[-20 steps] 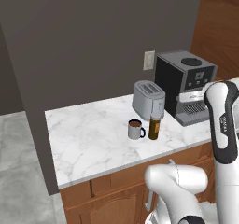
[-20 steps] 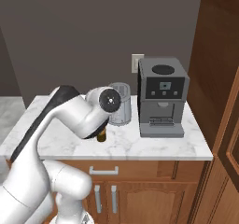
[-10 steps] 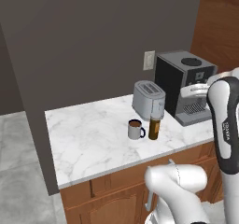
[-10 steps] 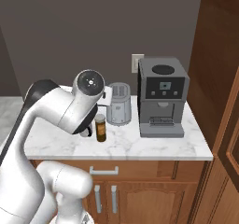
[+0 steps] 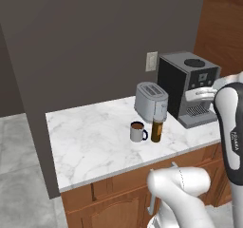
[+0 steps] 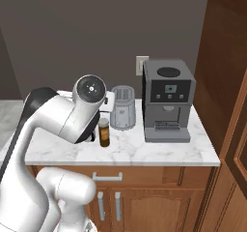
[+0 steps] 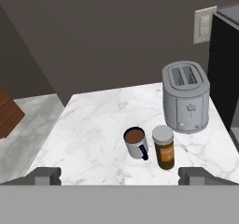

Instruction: Pick the cinnamon and honey bottle from the cabinet and place them next to the mug.

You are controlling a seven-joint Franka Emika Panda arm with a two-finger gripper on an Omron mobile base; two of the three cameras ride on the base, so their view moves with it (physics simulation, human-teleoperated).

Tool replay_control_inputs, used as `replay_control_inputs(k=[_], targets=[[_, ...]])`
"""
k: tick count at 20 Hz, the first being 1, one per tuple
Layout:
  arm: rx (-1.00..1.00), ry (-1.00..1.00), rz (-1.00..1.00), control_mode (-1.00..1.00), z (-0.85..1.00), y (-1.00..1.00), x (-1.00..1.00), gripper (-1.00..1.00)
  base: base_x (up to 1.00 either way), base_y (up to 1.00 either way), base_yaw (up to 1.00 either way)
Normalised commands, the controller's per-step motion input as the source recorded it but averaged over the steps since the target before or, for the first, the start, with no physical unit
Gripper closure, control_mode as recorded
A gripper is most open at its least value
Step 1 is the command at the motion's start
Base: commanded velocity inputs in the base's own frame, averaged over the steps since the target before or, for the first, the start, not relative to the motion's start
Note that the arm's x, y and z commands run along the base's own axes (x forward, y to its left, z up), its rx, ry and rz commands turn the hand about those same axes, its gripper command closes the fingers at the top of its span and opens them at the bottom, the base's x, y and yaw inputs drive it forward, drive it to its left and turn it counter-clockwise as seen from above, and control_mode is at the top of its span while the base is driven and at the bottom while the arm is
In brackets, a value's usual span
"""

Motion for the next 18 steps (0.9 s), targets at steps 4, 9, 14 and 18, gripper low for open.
replay_control_inputs(k=[4,9,14,18], targets=[[0.0,0.0,0.0,-1.0,0.0,0.0,0.0,-1.0,0.0,0.0,0.0],[0.0,0.0,0.0,1.0,0.0,0.0,-0.17,-1.0,-0.11,0.0,0.0],[0.0,0.0,0.0,1.0,0.0,0.0,0.0,-1.0,-0.95,0.0,-0.11],[0.0,0.0,0.0,1.0,0.0,0.0,0.0,-1.0,-1.0,-0.01,-0.22]])
